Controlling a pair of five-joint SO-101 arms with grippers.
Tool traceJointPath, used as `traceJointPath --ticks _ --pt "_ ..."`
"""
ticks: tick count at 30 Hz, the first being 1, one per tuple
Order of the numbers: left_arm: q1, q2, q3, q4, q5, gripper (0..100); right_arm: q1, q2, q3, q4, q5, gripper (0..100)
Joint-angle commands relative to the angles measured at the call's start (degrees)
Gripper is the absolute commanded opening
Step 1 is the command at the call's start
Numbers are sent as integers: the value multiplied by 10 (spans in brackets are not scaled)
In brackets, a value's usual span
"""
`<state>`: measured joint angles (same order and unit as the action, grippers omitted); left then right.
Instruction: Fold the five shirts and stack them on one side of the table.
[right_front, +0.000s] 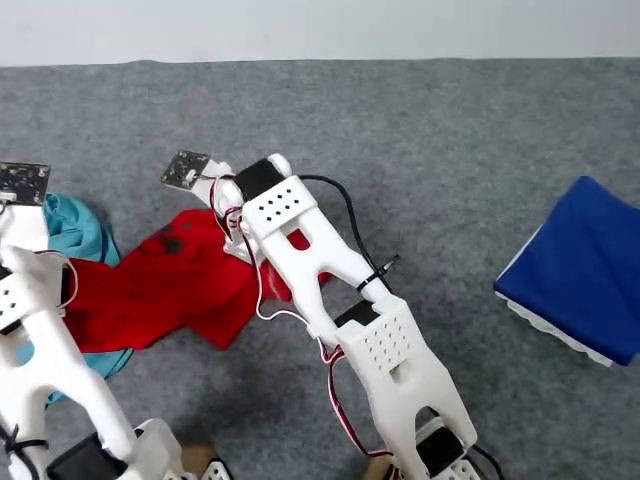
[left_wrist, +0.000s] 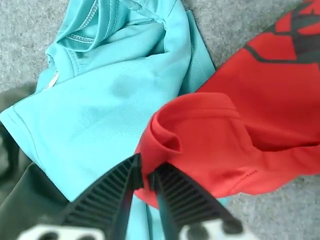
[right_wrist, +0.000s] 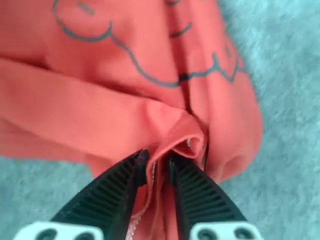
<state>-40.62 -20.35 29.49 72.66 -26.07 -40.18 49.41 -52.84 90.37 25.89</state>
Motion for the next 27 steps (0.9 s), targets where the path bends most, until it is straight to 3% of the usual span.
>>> traceJointPath --ticks 1,8,17,21,27 --pt "2 -18 -3 0 3 6 9 -3 -4 -31 -3 81" --pt "2 -16 -1 -12 3 6 37 2 -4 -59 -26 83" --pt "33 -20 33 -36 4 6 21 30 -4 -80 -26 78" --pt "36 -20 32 -36 4 6 7 28 -10 -95 -22 5" --pt "33 -20 17 -35 4 6 28 29 -164 12 -13 11"
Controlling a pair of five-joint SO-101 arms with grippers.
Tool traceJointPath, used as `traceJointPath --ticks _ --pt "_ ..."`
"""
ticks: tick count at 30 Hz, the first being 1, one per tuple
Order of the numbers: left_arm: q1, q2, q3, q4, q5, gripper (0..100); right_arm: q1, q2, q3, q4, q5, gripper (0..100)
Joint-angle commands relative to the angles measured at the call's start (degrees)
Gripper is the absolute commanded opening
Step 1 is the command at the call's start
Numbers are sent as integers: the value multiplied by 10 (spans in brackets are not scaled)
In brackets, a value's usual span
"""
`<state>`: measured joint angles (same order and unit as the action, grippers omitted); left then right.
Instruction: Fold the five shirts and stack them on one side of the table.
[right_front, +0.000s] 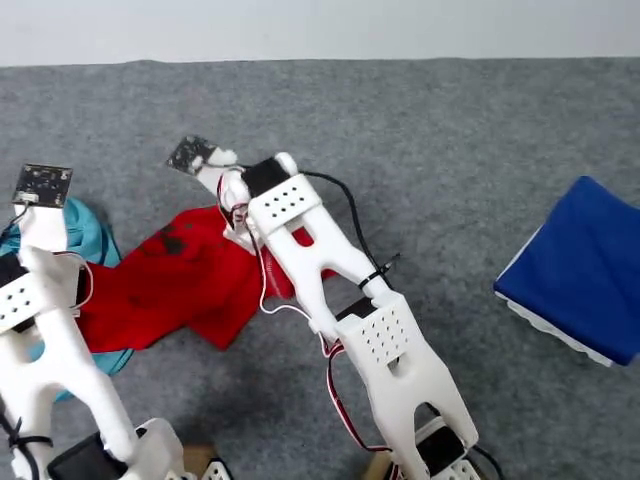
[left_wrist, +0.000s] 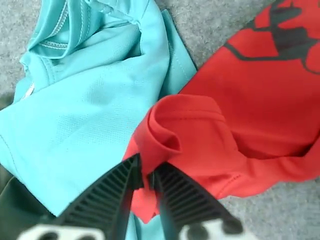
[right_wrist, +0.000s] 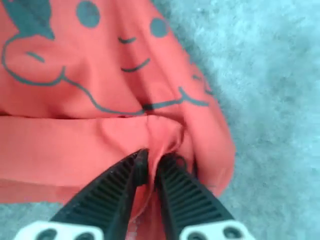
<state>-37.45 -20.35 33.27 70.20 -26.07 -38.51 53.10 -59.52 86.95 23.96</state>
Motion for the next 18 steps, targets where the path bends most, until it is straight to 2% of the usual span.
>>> traceJointPath --ticks 1,5,8,11,18 --pt "2 -21 -29 -8 4 6 15 -8 -131 69 11 11" --pt "4 -21 -73 1 40 6 39 -7 -259 150 20 11" --pt "5 -21 -107 9 69 6 58 -14 -297 160 20 11" --pt "24 -21 -138 22 91 6 71 -47 -294 160 20 11" --pt "113 -21 -290 120 174 6 84 -189 -225 160 46 11"
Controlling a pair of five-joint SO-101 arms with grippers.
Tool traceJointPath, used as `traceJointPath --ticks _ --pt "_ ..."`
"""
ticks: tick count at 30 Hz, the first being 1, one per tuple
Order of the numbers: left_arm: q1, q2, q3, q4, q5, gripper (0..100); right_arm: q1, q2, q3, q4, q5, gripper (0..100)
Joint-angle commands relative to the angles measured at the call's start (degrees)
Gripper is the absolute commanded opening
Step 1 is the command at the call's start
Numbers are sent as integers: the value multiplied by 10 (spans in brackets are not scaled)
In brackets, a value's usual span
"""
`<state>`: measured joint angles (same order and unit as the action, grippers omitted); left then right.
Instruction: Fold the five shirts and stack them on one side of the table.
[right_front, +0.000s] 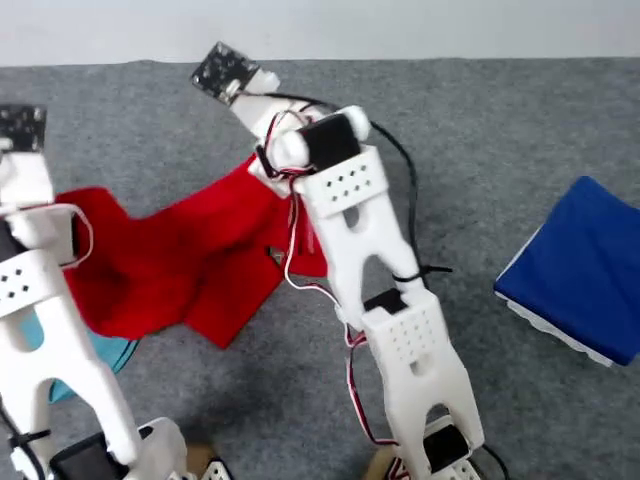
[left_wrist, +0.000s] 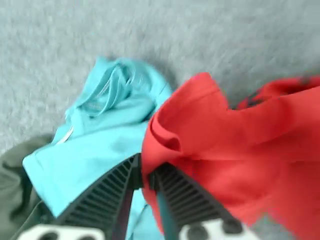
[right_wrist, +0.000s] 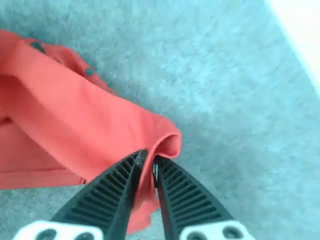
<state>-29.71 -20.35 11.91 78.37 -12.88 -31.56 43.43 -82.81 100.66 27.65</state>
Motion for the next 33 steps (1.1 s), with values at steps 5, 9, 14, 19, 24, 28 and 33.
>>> traceJointPath --ticks 5,9,14,19,24,28,33 --pt "107 -21 -193 105 86 6 54 -196 27 22 9 11" --pt "149 -21 -257 115 95 6 95 -269 27 22 11 10" --pt "188 -20 -358 114 94 6 146 -345 27 22 11 10" --pt "232 -16 -480 114 91 6 187 -411 27 22 11 10" --pt "235 -19 -564 61 89 6 248 -473 27 22 10 10" --pt "237 -20 -623 19 38 6 296 -529 27 22 11 10" --pt "238 -20 -705 7 19 6 350 -589 39 24 11 10"
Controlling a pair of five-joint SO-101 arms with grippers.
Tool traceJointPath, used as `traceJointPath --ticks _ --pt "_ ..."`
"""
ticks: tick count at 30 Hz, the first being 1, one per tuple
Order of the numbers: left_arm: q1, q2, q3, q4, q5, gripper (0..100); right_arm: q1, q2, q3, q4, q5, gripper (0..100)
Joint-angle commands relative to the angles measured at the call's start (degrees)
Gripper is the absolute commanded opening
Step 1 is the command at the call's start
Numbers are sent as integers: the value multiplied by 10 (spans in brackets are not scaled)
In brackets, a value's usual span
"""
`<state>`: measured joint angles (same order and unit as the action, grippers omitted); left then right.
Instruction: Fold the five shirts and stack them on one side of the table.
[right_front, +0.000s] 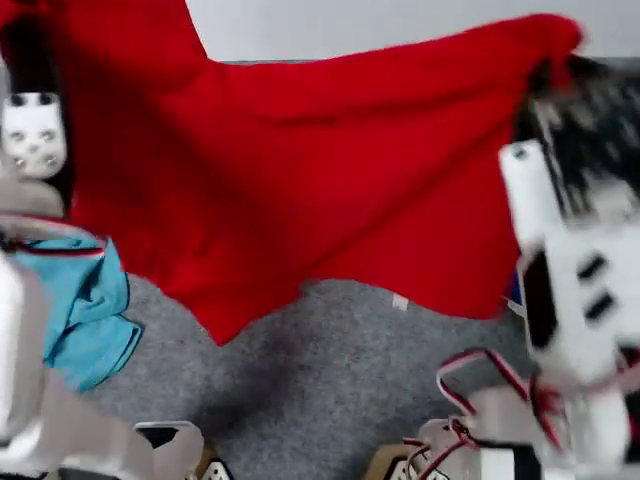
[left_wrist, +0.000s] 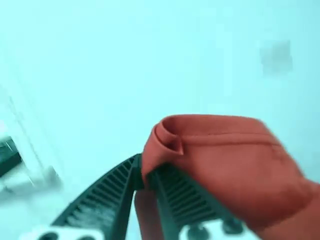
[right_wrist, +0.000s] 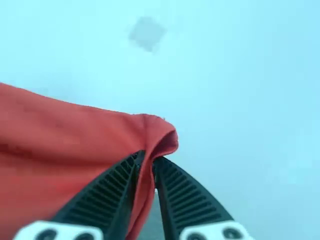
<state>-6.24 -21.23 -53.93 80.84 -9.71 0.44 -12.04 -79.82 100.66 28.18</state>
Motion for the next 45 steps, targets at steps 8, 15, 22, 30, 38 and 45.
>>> traceJointPath --ticks 8,15,22,30,38,45 --pt "3 -12 -190 33 -57 6 49 -218 244 22 21 10" --pt "2 -12 -251 181 -105 6 49 -379 514 15 39 11" --pt "4 -6 -33 195 -103 6 2 -415 777 -109 35 11" --pt "1 -7 429 -48 -105 6 -7 -412 1094 -397 39 11" --pt "4 10 748 -482 -105 6 -6 -343 1282 -725 39 10" --pt "11 85 760 -672 -103 6 -12 -162 1259 -954 36 10"
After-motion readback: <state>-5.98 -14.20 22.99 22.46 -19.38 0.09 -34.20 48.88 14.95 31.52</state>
